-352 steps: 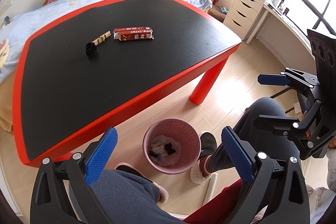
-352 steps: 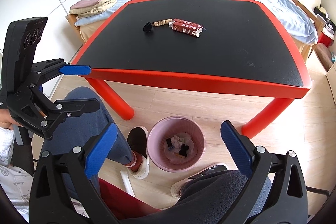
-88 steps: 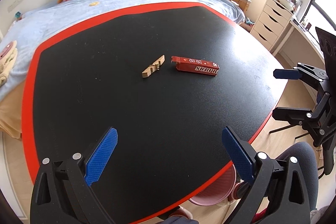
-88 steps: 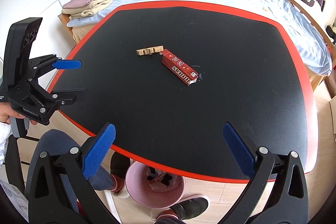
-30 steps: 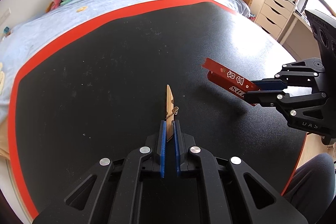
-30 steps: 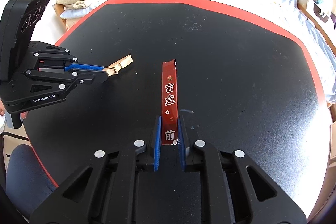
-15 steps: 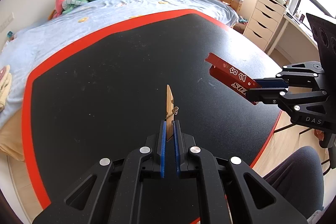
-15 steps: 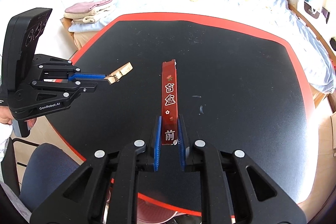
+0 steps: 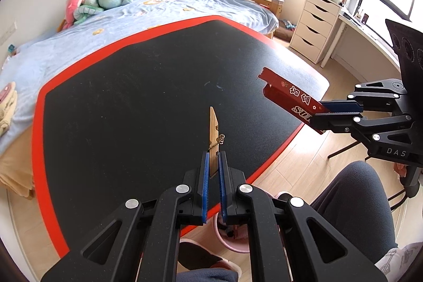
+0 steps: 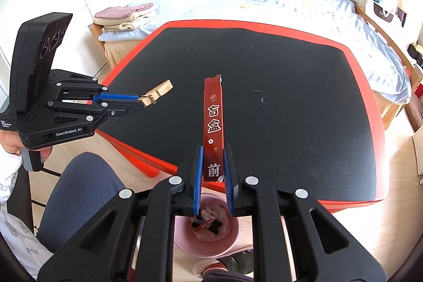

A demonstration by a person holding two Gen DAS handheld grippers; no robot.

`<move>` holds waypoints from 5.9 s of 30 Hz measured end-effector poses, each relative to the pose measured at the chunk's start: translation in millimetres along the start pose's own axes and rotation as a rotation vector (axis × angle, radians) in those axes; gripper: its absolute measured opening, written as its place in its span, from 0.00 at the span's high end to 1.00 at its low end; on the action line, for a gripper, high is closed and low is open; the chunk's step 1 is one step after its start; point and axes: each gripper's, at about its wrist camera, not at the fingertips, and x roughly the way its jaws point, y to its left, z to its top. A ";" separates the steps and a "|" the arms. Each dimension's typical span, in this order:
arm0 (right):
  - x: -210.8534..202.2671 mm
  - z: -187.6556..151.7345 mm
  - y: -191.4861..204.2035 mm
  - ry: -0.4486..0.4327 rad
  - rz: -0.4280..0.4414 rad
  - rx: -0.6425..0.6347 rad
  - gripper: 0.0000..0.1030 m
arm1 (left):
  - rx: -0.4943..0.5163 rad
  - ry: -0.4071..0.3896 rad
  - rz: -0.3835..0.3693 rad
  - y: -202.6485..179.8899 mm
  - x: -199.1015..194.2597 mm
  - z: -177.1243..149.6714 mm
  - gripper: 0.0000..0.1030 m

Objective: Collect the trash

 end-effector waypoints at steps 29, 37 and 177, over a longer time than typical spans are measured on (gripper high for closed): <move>-13.4 -101.4 26.6 0.107 0.009 0.055 0.86 | 0.030 0.087 -0.090 -65.0 -3.7 -74.2 0.93; -11.7 -99.4 24.8 0.105 0.036 0.058 0.85 | 0.035 0.093 -0.110 -65.8 -1.6 -71.5 0.91; -54.0 33.4 14.7 -0.170 -0.064 0.070 0.04 | -0.233 -0.187 0.199 17.4 -75.3 -14.7 0.06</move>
